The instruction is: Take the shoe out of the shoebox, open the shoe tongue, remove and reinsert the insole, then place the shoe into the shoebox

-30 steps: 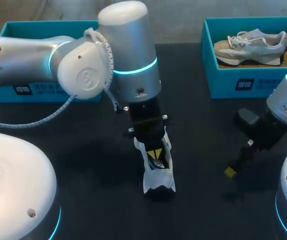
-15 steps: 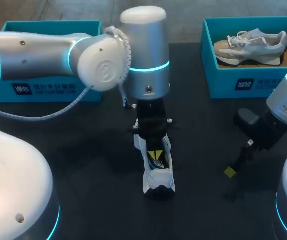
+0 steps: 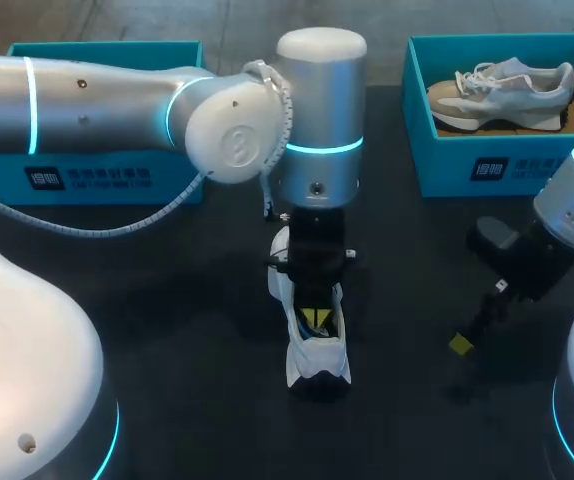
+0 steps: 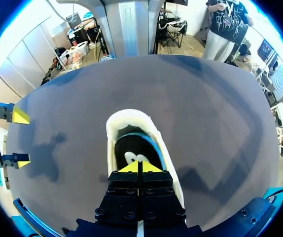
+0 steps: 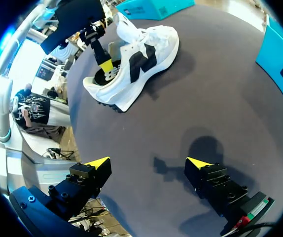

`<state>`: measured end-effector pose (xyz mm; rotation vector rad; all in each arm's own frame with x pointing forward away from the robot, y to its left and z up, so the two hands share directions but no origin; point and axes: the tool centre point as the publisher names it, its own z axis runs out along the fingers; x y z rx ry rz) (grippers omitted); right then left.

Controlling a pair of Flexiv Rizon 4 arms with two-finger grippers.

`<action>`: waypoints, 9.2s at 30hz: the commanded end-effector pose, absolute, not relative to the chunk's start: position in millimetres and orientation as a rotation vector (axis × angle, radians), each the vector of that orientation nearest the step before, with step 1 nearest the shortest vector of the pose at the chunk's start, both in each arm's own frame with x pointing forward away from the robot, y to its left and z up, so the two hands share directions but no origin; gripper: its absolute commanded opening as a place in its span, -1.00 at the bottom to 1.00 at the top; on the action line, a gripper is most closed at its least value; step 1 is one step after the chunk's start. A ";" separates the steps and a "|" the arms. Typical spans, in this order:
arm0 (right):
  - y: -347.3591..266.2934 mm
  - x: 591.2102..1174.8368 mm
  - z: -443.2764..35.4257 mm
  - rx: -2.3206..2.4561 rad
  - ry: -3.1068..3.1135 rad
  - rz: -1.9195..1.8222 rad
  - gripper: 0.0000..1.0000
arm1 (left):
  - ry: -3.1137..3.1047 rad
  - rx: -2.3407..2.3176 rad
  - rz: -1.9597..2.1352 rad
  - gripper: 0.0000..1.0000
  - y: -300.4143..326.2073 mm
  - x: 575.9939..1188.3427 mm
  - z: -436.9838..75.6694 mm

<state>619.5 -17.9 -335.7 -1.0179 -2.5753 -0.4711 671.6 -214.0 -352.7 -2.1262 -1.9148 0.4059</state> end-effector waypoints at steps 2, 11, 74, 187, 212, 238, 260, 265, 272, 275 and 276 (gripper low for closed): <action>-17.5 618.3 -335.5 -1.021 -2.578 -0.468 1.00 | -1.913 -2.144 0.429 -1.00 -207.4 672.6 -342.1; -17.5 618.3 -335.5 -1.021 -2.578 -0.468 1.00 | -1.854 -2.171 0.401 -1.00 -197.4 663.9 -336.8; -17.5 618.3 -335.5 -1.021 -2.578 -0.468 1.00 | -1.885 -2.134 0.389 -1.00 -199.7 655.8 -354.8; -17.5 618.3 -335.5 -1.021 -2.578 -0.468 1.00 | -2.275 -2.039 0.299 -0.47 -212.7 699.1 -350.5; -17.5 618.3 -335.5 -1.021 -2.578 -0.468 1.00 | -2.214 -2.089 0.263 -0.04 -210.3 700.3 -353.1; -17.5 618.3 -335.5 -1.021 -2.578 -0.468 1.00 | -2.236 -2.043 0.362 0.83 -191.1 703.2 -353.5; -17.5 618.3 -335.5 -1.021 -2.578 -0.468 1.00 | -2.222 -2.071 0.404 0.95 -193.2 729.2 -352.3; -17.5 618.3 -335.5 -1.021 -2.578 -0.468 1.00 | -2.224 -2.072 0.402 0.92 -193.2 734.8 -351.9; -17.5 618.3 -335.5 -1.021 -2.578 -0.468 1.00 | -2.233 -2.092 0.392 0.88 -193.0 744.0 -342.4; -17.5 618.3 -335.5 -1.021 -2.578 -0.468 1.00 | -2.236 -2.105 0.385 0.87 -194.0 747.3 -338.5; -17.5 618.3 -335.5 -1.021 -2.578 -0.468 1.00 | -2.236 -2.107 0.385 0.87 -194.5 748.2 -337.3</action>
